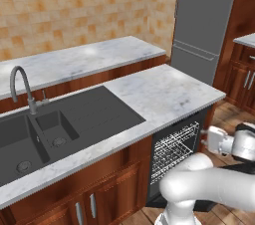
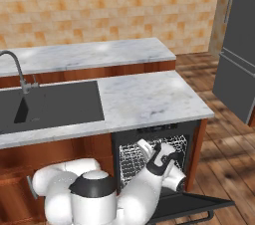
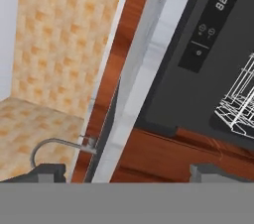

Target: Open the dishwasher door and pull out the top rack.

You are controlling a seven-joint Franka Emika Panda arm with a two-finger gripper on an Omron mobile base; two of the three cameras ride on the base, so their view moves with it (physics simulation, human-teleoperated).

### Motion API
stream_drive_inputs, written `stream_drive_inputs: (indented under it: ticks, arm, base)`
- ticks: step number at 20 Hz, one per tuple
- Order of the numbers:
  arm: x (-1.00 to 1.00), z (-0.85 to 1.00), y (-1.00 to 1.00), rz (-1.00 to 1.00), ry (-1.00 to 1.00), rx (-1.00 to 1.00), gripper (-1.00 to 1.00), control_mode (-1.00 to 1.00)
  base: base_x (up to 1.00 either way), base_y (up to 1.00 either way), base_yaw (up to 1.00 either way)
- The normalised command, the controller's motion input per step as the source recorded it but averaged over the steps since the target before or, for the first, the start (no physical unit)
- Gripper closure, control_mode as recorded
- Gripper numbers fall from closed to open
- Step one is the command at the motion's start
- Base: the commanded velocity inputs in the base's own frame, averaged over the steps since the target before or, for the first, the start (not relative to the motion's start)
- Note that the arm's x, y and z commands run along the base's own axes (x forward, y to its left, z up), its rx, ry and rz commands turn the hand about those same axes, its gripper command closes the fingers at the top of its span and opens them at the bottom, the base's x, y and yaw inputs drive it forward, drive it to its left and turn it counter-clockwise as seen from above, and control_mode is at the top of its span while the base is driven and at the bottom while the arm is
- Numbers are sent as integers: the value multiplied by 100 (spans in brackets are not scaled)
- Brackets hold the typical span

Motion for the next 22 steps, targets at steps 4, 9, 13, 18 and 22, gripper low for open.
stream_drive_inputs:
  ticks: [4, 9, 13, 18, 22]
  arm:
    - [30, -33, -2, -5, 4, 0, -100, -100]
    - [28, -34, 0, -6, 6, 0, -100, -100]
    - [29, -30, 0, -5, 8, 0, -100, -100]
    - [38, -31, 0, -5, 11, 0, -100, -100]
    - [42, -38, 0, -5, 11, 0, -100, -100]
  base:
    - [0, 0, 0]
    - [0, 0, 0]
    - [0, 0, 0]
    - [0, 0, 0]
    - [0, 0, 0]
